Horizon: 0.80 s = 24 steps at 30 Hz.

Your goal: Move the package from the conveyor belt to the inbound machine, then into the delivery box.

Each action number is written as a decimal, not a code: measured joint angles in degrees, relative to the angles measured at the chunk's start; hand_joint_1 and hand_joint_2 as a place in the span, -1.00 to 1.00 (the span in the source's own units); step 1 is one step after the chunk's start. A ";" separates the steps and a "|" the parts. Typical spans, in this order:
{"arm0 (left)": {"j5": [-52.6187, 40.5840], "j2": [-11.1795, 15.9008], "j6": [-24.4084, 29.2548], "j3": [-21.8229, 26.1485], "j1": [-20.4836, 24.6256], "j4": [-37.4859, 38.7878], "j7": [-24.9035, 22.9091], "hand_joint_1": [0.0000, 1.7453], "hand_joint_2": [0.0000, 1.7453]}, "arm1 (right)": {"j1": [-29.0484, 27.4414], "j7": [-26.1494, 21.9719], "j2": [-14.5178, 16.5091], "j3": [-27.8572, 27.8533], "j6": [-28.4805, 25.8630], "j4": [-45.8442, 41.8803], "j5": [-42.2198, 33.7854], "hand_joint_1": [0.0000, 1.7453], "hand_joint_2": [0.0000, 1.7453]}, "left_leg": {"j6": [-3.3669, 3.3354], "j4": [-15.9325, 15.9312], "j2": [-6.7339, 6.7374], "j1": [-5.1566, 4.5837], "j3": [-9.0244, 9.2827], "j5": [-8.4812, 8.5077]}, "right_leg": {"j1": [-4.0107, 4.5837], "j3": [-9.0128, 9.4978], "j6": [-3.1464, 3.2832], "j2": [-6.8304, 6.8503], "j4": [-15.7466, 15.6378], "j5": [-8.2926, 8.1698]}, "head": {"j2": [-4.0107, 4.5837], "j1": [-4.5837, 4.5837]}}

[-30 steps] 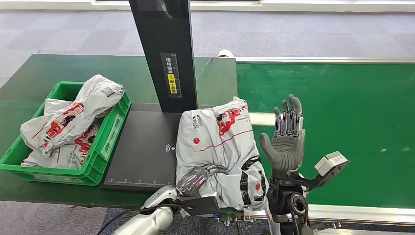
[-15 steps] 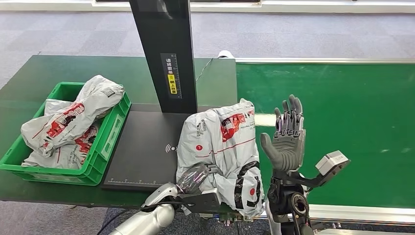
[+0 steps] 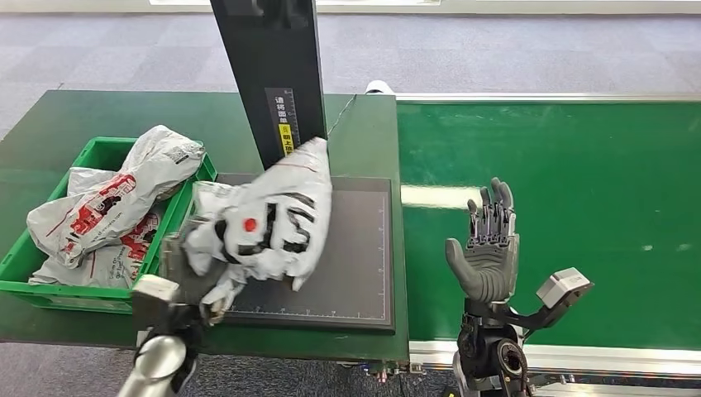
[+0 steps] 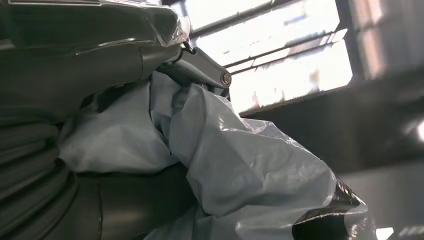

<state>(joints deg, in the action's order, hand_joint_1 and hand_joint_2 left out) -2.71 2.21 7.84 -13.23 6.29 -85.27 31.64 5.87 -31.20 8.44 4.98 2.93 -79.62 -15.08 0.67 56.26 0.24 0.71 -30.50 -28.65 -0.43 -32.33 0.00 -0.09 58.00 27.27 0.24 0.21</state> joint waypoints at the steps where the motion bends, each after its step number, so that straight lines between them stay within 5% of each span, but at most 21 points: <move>1: 1.20 -0.01 -0.35 2.64 -1.25 -3.57 0.85 1.00 1.00 | -0.27 -0.04 -0.04 -0.14 -0.07 0.00 -0.06 -1.00 1.00 | 0.00 0.00 0.00 0.00 -0.04 0.00 | 0.00 -0.04 0.00 0.00 0.00 0.00 | 0.00 0.00; 7: 7.11 -1.45 -1.34 14.17 -6.16 -19.77 5.72 1.00 1.00 | -1.44 -0.13 -0.06 -0.77 -0.53 -0.08 -0.13 -1.00 1.00 | -0.01 0.00 -0.03 -0.02 -0.12 -0.02 | -0.02 -0.10 0.00 0.02 -0.03 0.00 | 0.00 0.01; 13: 16.99 -2.34 -4.27 24.08 -6.40 -27.92 6.16 1.00 1.00 | -2.24 -0.13 -0.01 -1.42 -0.53 -0.22 -0.09 -1.00 1.00 | 0.02 0.00 -0.05 0.00 -0.10 0.00 | 0.00 -0.10 0.01 0.03 -0.02 0.00 | 0.00 -0.01; 19: 21.02 -1.47 -6.34 34.39 -2.49 -28.81 1.06 1.00 1.00 | -2.14 -0.11 0.08 -1.69 -0.51 -0.22 0.27 -1.00 1.00 | 0.04 -0.01 -0.08 0.01 -0.10 0.03 | 0.01 -0.10 0.01 0.04 -0.02 0.00 | 0.00 0.01; 24: 14.59 3.48 -5.51 39.93 4.80 -20.79 -6.63 1.00 1.00 | -1.73 0.03 0.21 -1.73 -0.15 -0.13 0.39 -1.00 1.00 | 0.09 -0.01 -0.16 0.01 -0.09 0.10 | 0.00 -0.07 0.02 0.08 -0.01 -0.02 | 0.00 0.01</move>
<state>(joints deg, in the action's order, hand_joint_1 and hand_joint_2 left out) 11.88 5.68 2.33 26.71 11.09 -106.06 25.01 4.14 -31.17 8.64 3.26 2.78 -79.76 -14.69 0.76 56.26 0.08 0.72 -30.59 -28.56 -0.42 -32.40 0.02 -0.01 57.98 27.25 0.24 0.21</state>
